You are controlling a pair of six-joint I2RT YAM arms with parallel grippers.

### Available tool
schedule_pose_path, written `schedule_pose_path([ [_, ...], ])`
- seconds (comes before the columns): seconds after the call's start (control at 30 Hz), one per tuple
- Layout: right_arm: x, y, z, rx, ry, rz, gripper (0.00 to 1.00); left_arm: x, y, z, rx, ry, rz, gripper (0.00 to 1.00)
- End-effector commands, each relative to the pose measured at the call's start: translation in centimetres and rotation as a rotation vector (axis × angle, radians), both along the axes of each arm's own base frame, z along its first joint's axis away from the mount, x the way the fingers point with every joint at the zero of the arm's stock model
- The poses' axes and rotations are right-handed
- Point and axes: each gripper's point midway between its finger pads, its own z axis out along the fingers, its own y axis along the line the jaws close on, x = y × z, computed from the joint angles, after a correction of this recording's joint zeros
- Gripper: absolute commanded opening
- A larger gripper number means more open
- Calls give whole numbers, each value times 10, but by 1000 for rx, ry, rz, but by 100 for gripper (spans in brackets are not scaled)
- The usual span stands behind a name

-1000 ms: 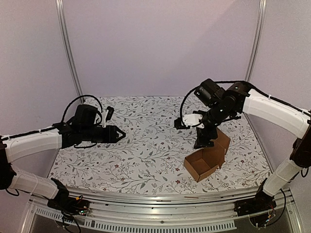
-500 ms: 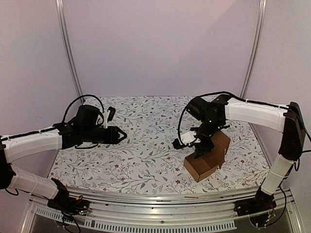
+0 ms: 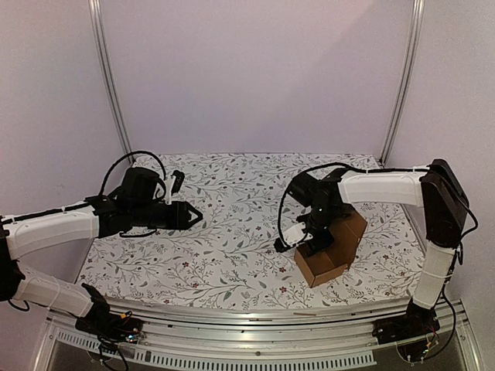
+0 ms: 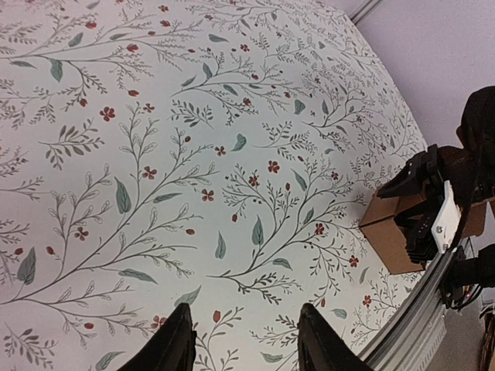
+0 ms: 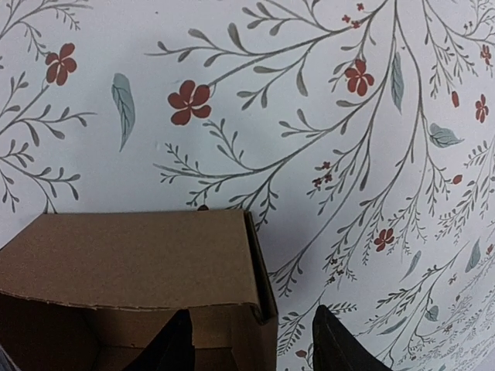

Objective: Fold the paper box

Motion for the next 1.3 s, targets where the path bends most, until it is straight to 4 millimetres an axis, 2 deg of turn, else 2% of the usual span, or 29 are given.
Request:
schedule_pose_path([
  [0.0, 3, -9, -21, -83, -32, 42, 48, -5, -1, -8, 20, 11, -11, 45],
  [0.23, 13, -16, -35, -144, -105, 41, 37, -5, -2, -11, 22, 19, -18, 45],
  [0.47, 12, -20, -44, -172, -134, 42, 29, -4, -4, -12, 17, 19, -21, 45],
  [0.7, 18, -26, -57, -222, -259, 51, 17, -4, -5, -13, 21, 24, -26, 45],
  [0.93, 31, -22, -52, -210, -372, 24, 10, -3, -7, -17, 23, 29, -28, 45],
  [1.03, 34, -25, -57, -227, -385, 23, 10, -1, -9, -19, 17, 35, -30, 45],
  [1.1, 31, -26, -60, -232, -364, 21, 15, -2, -11, -19, 13, 39, -38, 45],
  [1.17, 25, -25, -53, -216, -327, 11, 20, -2, -11, -18, 16, 38, -43, 45],
  [1.27, 18, -18, -25, -181, -255, -15, 28, -3, -9, -17, 28, 34, -43, 45],
])
